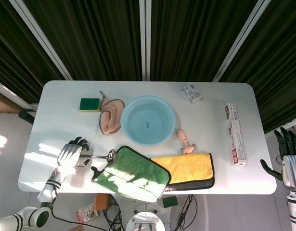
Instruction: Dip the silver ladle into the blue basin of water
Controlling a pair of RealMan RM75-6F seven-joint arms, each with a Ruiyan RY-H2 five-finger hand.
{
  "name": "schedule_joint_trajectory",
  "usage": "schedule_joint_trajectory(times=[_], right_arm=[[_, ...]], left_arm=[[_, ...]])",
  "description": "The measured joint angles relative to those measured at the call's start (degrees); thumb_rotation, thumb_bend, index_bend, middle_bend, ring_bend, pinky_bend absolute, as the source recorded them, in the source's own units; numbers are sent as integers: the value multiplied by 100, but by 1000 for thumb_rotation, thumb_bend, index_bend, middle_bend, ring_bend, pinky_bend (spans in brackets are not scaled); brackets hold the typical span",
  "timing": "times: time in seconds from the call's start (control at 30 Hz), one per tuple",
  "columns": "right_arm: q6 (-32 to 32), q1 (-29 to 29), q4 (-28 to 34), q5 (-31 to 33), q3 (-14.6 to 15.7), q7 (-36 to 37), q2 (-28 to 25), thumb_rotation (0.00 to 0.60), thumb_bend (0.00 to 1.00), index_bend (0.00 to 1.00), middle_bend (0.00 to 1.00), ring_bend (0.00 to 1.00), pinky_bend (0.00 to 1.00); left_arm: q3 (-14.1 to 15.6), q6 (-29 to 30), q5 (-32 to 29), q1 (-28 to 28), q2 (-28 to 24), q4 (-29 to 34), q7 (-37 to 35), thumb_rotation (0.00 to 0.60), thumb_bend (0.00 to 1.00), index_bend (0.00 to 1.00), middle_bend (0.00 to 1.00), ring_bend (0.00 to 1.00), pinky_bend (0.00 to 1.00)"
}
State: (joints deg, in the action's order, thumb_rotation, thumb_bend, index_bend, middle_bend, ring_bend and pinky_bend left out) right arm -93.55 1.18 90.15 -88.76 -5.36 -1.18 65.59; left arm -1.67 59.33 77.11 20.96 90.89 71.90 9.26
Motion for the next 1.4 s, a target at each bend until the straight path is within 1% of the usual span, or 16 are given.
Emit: schedule_joint_trajectory(times=[0.17, 0.27, 0.43, 0.5, 1.03, 1.4], right_arm=[[59, -14, 14, 104, -15, -9, -16, 600, 208, 0, 0, 0, 0], [35, -21, 14, 91, -19, -11, -13, 600, 209, 0, 0, 0, 0], [-10, -41, -3, 81, -32, 4, -1, 600, 209, 0, 0, 0, 0], [-11, -44, -12, 87, -34, 12, 5, 600, 209, 0, 0, 0, 0], [18, -41, -8, 94, -43, -24, 32, 600, 212, 0, 0, 0, 0], [38, -48, -29, 104, -39, 6, 32, 600, 211, 0, 0, 0, 0]], left_arm=[[46, 1, -9, 7, 29, -52, 104, 489, 247, 418, 232, 106, 265], [71, 26, 10, 9, 60, -104, 159, 503, 246, 431, 233, 106, 265], [104, 87, 60, 13, 154, -271, 234, 584, 251, 456, 241, 106, 265], [113, 102, 70, 12, 190, -323, 240, 595, 255, 467, 242, 107, 265], [127, 170, 87, 9, 318, -470, 231, 600, 339, 566, 255, 116, 265], [92, 488, 244, -49, 368, -510, 15, 600, 341, 654, 285, 143, 274]])
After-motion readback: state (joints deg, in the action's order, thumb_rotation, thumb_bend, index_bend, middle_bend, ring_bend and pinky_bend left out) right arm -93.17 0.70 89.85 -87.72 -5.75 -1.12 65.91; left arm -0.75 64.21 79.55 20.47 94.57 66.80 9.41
